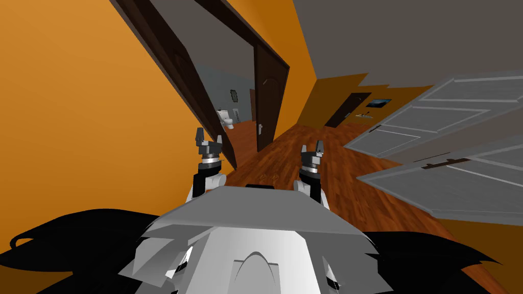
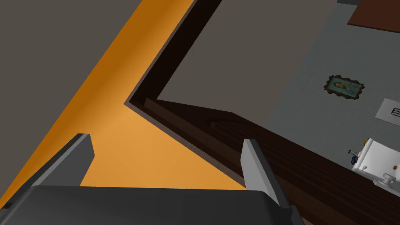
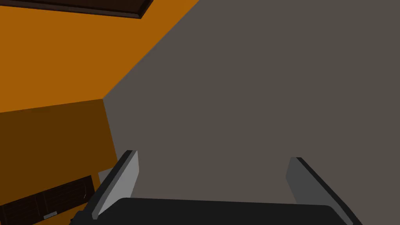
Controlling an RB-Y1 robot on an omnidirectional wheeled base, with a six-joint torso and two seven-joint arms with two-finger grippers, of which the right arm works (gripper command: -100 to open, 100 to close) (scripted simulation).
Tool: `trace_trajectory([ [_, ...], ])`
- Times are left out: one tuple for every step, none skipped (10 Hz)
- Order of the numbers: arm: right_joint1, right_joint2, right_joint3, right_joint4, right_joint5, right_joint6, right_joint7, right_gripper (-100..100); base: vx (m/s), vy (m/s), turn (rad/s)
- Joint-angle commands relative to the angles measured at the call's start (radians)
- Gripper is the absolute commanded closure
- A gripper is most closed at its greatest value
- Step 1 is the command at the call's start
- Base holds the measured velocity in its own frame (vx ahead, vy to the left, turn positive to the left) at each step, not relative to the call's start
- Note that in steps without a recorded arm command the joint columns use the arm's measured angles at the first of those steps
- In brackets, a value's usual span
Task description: Push the door open
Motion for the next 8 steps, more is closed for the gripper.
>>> trace_trajectory([
  [-0.017, -0.014, 0.007, 0.029, -0.001, 0.002, -0.003, -100, 0.035, -0.049, 0.122],
  [-0.026, -0.02, 0.011, 0.044, -0.002, 0.003, -0.004, -100, 0.113, -0.035, 0.059],
  [-0.04, -0.029, 0.017, 0.066, -0.003, 0.004, -0.007, -100, 0.165, -0.042, 0.076],
  [-0.052, -0.036, 0.023, 0.087, -0.004, 0.005, -0.009, -100, 0.174, -0.036, 0.093],
  [-0.066, -0.043, 0.028, 0.108, -0.005, 0.006, -0.011, -100, 0.157, -0.046, 0.091],
  [-0.079, -0.05, 0.034, 0.13, -0.006, 0.008, -0.013, -100, 0.147, -0.063, 0.1],
  [-0.094, -0.057, 0.041, 0.156, -0.007, 0.009, -0.016, -100, 0.149, -0.061, 0.12],
  [-0.111, -0.064, 0.048, 0.183, -0.008, 0.011, -0.019, -100, 0.16, -0.076, 0.104],
])
